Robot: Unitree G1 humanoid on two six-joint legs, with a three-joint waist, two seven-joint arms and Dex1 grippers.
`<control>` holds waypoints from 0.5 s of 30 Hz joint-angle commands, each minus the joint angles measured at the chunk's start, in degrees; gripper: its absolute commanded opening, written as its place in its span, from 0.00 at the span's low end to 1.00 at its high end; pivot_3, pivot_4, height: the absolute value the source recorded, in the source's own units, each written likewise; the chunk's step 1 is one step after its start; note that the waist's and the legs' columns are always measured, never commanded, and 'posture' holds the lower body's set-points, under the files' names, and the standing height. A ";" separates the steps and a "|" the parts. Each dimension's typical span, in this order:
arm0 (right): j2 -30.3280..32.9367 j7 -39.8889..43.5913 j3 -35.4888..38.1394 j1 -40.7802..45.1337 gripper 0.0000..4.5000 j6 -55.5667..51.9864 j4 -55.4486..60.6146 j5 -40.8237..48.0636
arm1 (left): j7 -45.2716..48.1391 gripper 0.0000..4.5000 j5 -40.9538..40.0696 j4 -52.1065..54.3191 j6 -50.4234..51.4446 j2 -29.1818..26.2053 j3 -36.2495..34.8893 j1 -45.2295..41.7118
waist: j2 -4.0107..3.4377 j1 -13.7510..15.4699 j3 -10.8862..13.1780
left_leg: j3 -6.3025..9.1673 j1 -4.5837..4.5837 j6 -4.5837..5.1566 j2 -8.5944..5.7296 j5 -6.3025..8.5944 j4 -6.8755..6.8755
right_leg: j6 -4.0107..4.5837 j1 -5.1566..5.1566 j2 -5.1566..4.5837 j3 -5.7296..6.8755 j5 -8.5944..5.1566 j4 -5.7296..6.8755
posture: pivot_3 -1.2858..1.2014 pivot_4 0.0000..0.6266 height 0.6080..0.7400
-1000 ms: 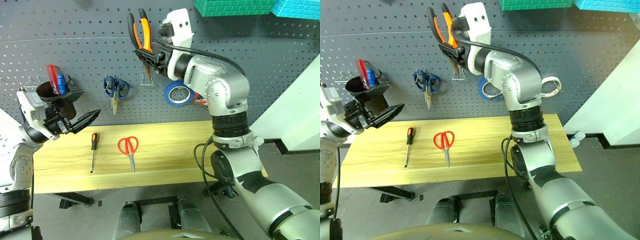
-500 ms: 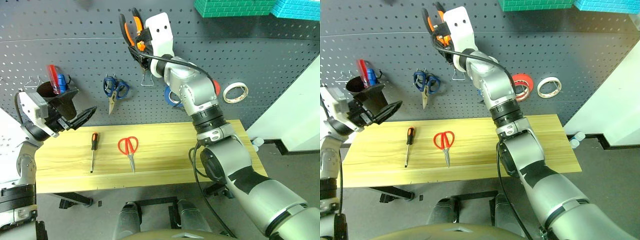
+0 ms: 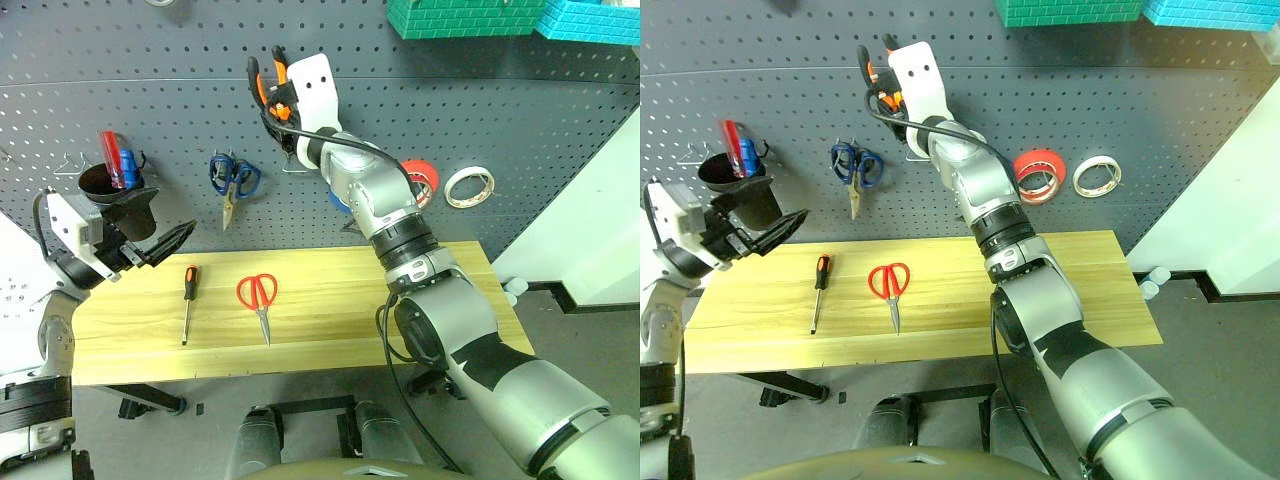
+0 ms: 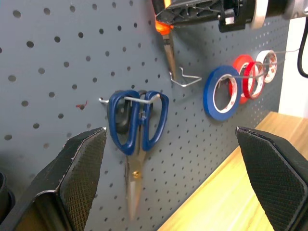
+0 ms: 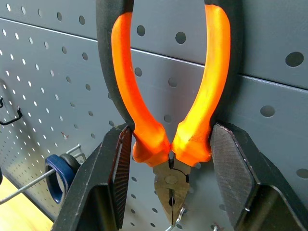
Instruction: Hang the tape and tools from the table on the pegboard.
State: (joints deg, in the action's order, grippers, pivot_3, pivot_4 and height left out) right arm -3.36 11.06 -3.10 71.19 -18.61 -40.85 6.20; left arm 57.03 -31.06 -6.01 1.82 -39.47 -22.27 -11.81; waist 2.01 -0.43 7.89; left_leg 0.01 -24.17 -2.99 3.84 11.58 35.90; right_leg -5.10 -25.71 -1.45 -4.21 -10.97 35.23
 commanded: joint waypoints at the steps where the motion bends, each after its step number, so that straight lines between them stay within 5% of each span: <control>1: 1.13 -1.37 0.05 0.17 0.48 -0.83 1.66 -1.83 | -0.36 1.00 0.60 1.64 -1.25 -0.14 -0.12 -0.24 | 0.01 0.05 0.00 | 0.00 0.00 0.00 0.00 0.00 0.00 | 0.00 0.01 0.00 0.00 0.00 0.00 | 0.60 0.09 1.00; 14: 1.51 -1.81 0.01 -3.24 0.48 -6.44 6.38 -3.06 | 1.01 1.00 1.46 -1.74 -1.23 -0.50 1.34 -3.93 | -0.01 -0.18 0.00 | 0.00 0.01 0.00 0.00 0.00 0.01 | 0.00 0.02 0.00 0.00 -0.01 -0.02 | 0.58 0.10 1.00; 15: 1.55 -1.71 0.10 -3.40 0.63 -6.88 6.84 -2.99 | 1.12 1.00 1.50 -1.89 -1.23 -0.48 1.39 -4.11 | -0.01 -0.16 0.00 | 0.01 0.00 0.00 0.00 0.00 0.01 | 0.00 0.02 0.00 0.00 -0.01 -0.02 | 0.58 0.10 1.00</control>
State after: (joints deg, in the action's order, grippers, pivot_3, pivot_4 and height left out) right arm -2.92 10.13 -4.02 67.07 -25.60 -37.46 3.52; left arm 57.66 -29.66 -8.20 1.69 -39.33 -20.92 -14.78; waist 2.01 -0.59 7.89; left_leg 0.03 -24.17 -2.99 3.84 11.58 35.91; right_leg -5.11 -25.69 -1.44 -4.20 -10.98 35.21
